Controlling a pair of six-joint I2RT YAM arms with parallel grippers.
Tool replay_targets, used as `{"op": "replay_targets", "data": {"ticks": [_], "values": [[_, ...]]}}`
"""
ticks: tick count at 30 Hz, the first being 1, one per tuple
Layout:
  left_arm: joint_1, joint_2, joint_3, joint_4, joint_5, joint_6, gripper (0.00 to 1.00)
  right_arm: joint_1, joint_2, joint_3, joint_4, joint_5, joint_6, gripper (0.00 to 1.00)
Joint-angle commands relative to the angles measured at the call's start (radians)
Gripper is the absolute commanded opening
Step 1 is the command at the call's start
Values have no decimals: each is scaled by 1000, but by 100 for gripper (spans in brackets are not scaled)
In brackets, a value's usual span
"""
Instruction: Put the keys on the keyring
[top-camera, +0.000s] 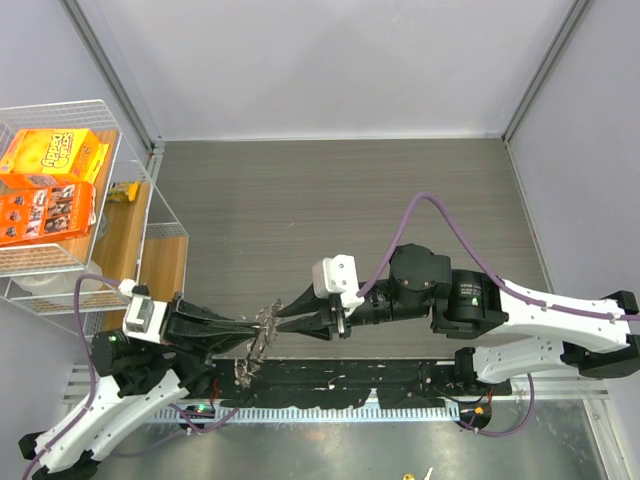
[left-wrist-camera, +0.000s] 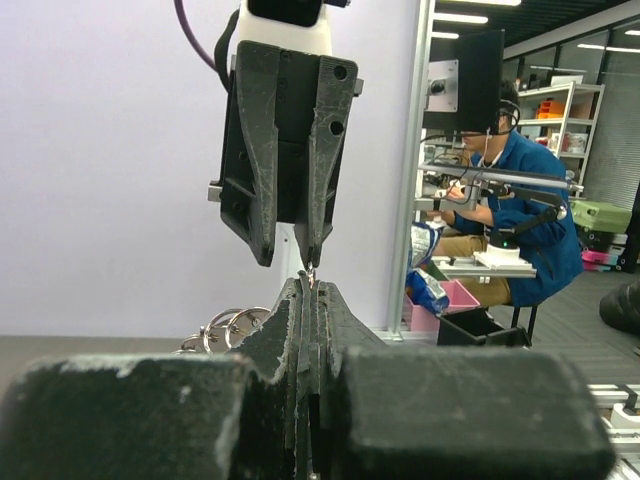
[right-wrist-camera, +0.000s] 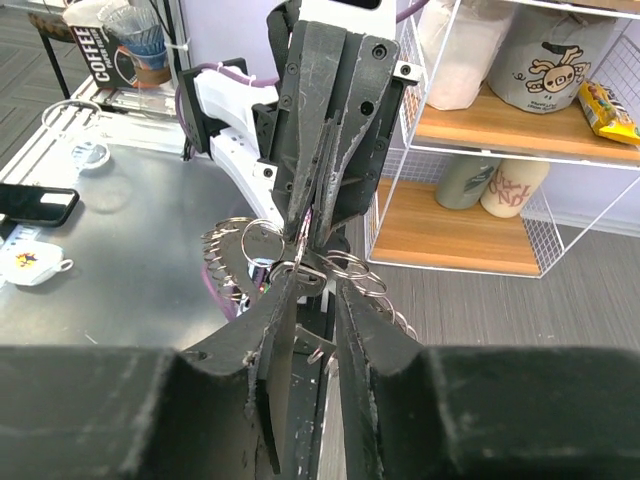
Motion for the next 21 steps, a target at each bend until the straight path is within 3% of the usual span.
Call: {"op": "replay_targets", "data": {"ticks": [1,21], "values": [[-3,7,-5,152,-35,-19,0,5,10,72,43,1,49,27],[-3,27,-7,211,-35,-36,0,5,94,166,-20,-39,121,25]]}}
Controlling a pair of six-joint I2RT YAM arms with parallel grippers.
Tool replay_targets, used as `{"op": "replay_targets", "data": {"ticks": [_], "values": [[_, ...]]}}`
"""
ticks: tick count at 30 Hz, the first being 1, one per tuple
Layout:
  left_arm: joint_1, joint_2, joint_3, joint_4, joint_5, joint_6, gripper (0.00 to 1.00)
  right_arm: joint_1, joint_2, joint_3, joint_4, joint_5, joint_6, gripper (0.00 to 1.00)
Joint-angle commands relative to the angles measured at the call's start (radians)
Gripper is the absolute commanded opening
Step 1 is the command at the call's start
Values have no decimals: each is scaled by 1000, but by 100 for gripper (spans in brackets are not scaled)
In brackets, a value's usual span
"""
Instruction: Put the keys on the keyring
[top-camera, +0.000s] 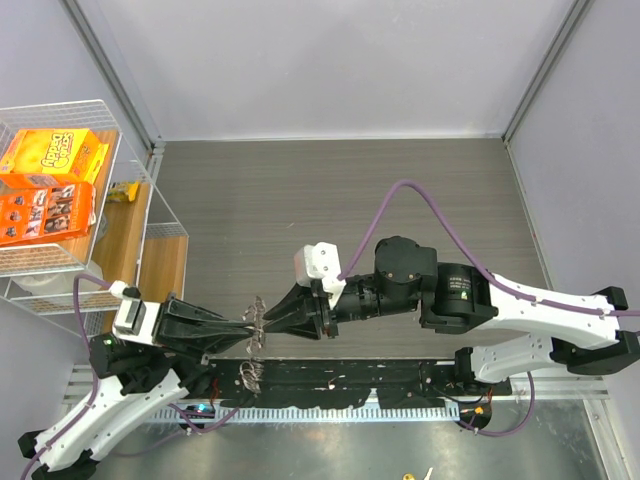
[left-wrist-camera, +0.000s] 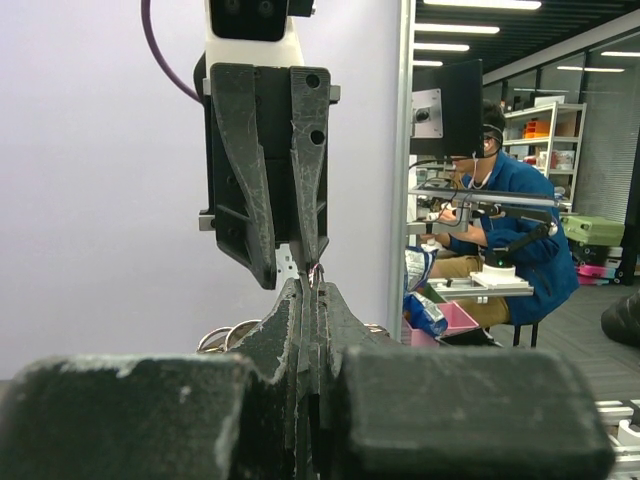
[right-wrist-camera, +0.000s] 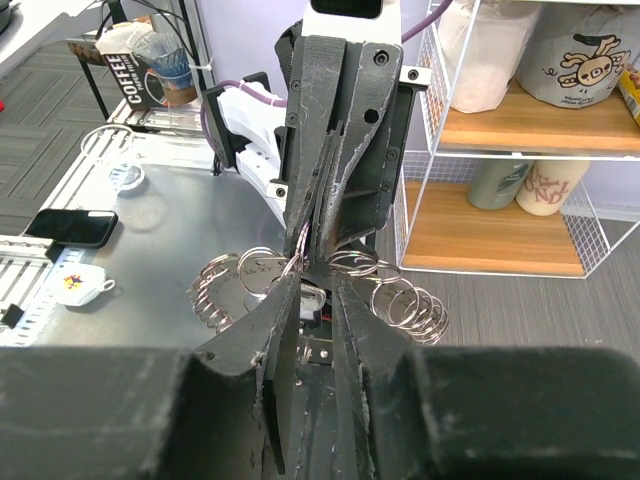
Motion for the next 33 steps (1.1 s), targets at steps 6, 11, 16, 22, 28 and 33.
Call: {"op": "replay_targets", "data": {"ticks": [6,11,16,22,28,33], "values": [[-3,7,6,72,-33,-6,0,5,-4,32,27,-11,19,24],[-3,7,6,70,-34,-6,0,5,-41,18,31,40,6,22],[-3,12,8,70,-37,-6,0,5,-53,18,37,28,13,21],[-3,12,6,70,-43,-4,0,5,-52,14,51,3,33,21],[-3,14,11,70,-44,-6,0,6,-30,21,56,-15,46,21],[-3,14,11,69,-44,-6,0,8,-15,32,57,-28,49,21]]}}
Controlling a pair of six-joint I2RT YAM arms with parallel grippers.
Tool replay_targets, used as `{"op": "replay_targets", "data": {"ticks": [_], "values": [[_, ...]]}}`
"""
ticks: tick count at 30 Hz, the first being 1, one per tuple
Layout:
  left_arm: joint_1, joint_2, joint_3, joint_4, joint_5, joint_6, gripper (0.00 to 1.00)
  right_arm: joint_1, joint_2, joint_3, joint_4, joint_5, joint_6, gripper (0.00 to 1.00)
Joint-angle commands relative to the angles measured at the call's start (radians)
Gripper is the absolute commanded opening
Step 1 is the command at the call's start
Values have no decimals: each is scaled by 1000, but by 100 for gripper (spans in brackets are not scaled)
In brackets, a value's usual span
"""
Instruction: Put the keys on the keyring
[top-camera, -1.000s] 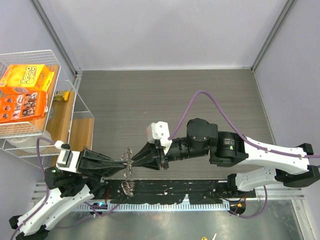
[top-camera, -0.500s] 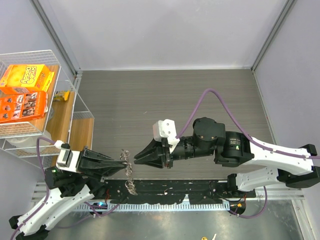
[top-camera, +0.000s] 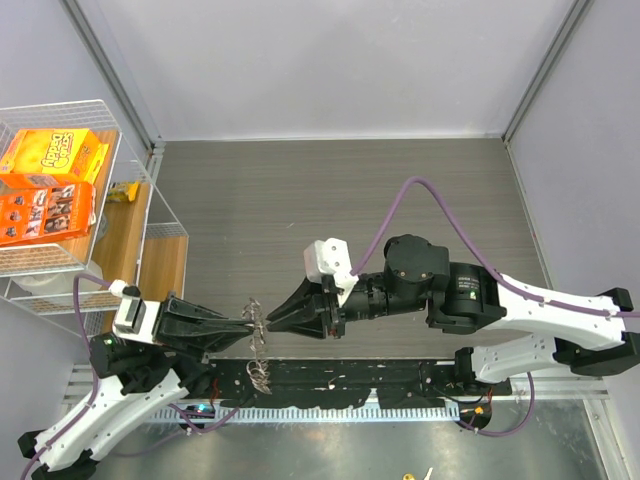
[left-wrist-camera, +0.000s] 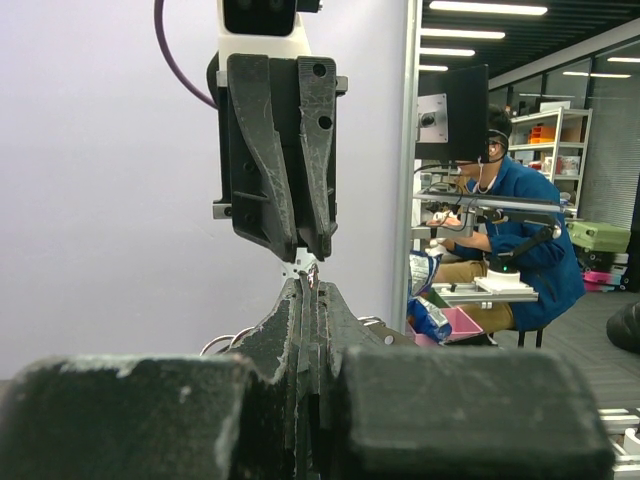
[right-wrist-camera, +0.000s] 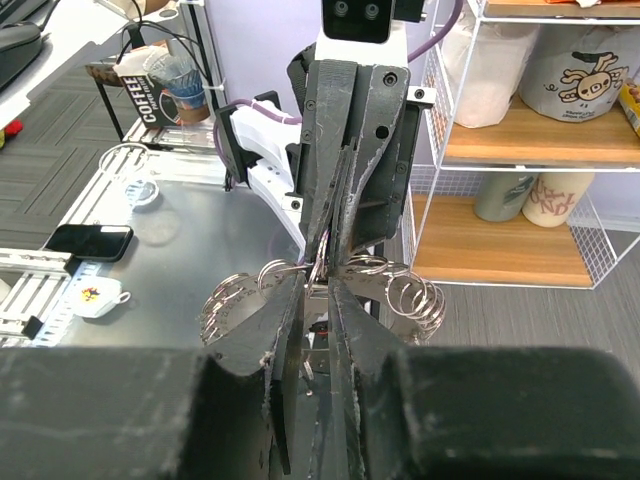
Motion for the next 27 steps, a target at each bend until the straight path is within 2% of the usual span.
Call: {"op": "replay_targets", "data": {"ticks": [1,11,13,16,27], "values": [[-3,10,11,62,-29,-5,0,8,14,34,46,-20,16,21],[-3,4,12,53,-32,-2,0,16,33,49,39,-21,13,20],[-3,5,16,53,-32,-2,0,17,36,51,36,-21,13,17],[-3,5,14,54,-36,0,0,20,34,45,37,-20,4,5],[-3,7,23,59,-36,-2,0,23,-1,-75,121,15,-8,6]]}}
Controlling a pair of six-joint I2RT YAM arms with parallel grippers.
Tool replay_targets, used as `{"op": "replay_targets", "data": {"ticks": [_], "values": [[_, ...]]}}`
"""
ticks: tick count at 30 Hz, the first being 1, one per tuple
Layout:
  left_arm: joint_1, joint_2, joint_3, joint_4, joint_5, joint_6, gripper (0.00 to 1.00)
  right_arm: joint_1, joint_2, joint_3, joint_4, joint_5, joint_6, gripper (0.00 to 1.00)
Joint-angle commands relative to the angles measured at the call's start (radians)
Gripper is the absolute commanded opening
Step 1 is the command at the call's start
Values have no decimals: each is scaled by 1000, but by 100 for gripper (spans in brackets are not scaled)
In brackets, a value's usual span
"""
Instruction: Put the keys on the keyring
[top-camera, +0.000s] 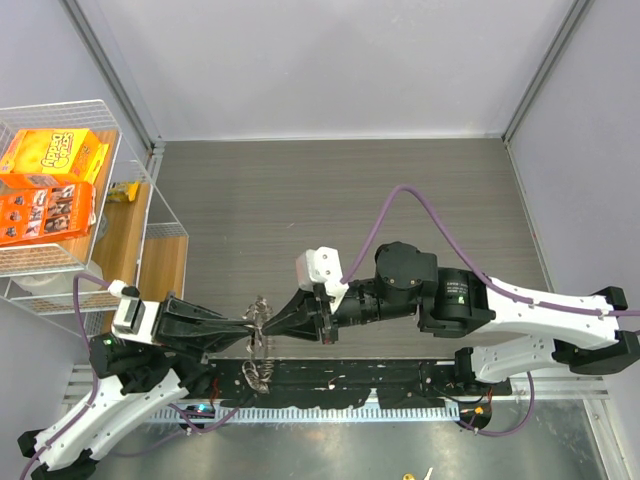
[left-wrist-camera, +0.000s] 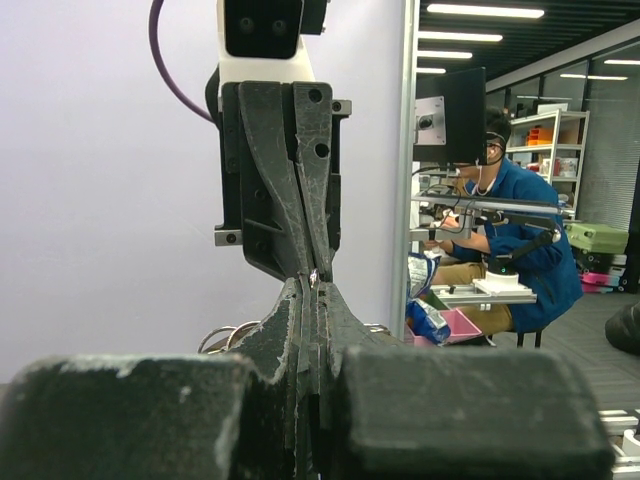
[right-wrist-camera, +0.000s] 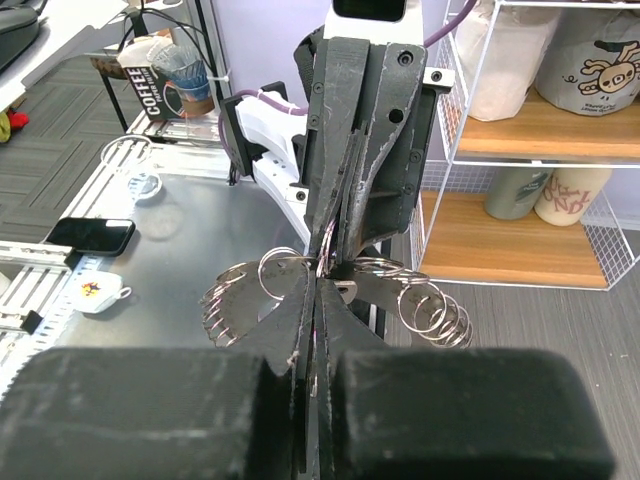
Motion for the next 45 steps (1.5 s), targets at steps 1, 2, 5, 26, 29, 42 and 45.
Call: {"op": "replay_targets", "data": {"ticks": [1,2,5,26,29,42,45], "values": [[-1,5,23,51,-32,-2,0,9,-27,-53,83,23,-7,6],[-1,5,23,51,-34,-3,0,10,-29,-59,92,26,-6,6],[-1,5,24,52,-34,-2,0,10,-35,-87,112,29,-1,6],[-1,-6,21,54,-43,-3,0,12,-87,-105,109,98,-16,39],[-1,-2,23,54,-48,-2,0,18,-82,-96,101,98,-26,40],[-1,1,18,62,-62,-9,0,81,-32,-38,87,181,-98,43],[-1,1,18,62,-60,-9,0,85,-20,-24,83,210,-107,43]]}}
